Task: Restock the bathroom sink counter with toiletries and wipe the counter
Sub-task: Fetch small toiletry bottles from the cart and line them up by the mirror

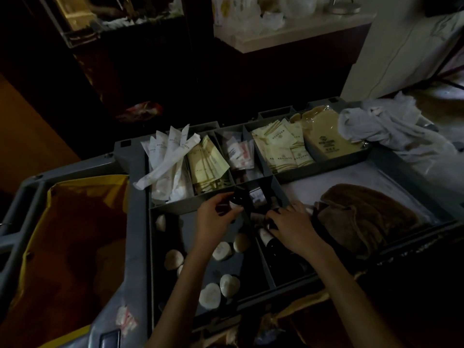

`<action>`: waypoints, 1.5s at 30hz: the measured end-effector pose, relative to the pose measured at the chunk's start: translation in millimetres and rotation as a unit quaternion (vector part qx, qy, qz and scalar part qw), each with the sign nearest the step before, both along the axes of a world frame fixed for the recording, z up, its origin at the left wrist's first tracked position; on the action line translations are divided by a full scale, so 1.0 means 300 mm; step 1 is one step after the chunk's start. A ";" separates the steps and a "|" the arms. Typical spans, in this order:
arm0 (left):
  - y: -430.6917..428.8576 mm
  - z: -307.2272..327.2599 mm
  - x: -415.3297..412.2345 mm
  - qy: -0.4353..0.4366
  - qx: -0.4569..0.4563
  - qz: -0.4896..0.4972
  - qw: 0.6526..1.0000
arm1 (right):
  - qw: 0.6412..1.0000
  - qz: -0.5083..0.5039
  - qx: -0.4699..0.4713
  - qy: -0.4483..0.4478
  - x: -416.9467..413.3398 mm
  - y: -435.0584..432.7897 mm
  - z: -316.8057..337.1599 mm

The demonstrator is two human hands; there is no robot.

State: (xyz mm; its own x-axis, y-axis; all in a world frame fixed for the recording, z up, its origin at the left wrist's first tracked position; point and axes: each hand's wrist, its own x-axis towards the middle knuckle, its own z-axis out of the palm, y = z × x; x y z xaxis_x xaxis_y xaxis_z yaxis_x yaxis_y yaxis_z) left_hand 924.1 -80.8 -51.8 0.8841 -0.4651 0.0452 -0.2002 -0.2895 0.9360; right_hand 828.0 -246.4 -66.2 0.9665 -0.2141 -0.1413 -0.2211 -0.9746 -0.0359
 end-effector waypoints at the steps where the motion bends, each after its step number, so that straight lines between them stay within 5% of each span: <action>1: 0.002 -0.001 0.000 0.005 -0.003 0.001 1.000 | 1.000 0.002 0.004 -0.001 0.001 -0.005 -0.003; 9: -0.004 -0.001 0.002 0.005 -0.009 0.016 1.000 | 0.996 -0.010 0.072 -0.052 0.037 -0.051 0.035; 17: 0.021 -0.011 -0.016 0.011 -0.004 0.024 1.000 | 0.997 -0.004 0.032 -0.063 0.091 -0.067 0.009; 22: 0.027 0.002 -0.021 0.017 -0.013 0.023 1.000 | 0.978 -0.051 0.046 -0.195 0.126 -0.051 0.000; 28: 0.037 0.008 -0.033 0.014 -0.013 0.024 1.000 | 0.999 0.011 -0.042 -0.014 0.192 -0.061 0.019; 32: 0.051 -0.001 -0.038 0.019 -0.011 0.032 0.999 | 0.998 0.035 -0.049 0.013 0.192 -0.063 0.014; 40: 0.057 0.014 -0.053 0.059 -0.044 0.037 0.997 | 0.972 -0.039 0.111 -0.202 0.117 -0.091 0.005; 42: 0.052 0.016 -0.057 0.078 -0.060 0.039 0.994 | 0.941 -0.076 0.218 -0.245 0.087 -0.093 0.018; 45: 0.043 0.030 -0.071 0.116 -0.092 0.037 0.988 | 0.845 -0.143 0.443 -0.263 0.050 -0.069 0.074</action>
State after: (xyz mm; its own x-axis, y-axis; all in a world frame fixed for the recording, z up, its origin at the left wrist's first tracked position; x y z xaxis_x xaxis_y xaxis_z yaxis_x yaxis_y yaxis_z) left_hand 902.8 -68.0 -42.6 0.9122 -0.4008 -0.0850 0.0416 -0.1157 0.9924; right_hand 842.9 -267.1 -43.9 0.8721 -0.4849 0.0647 -0.1694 -0.4235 -0.8899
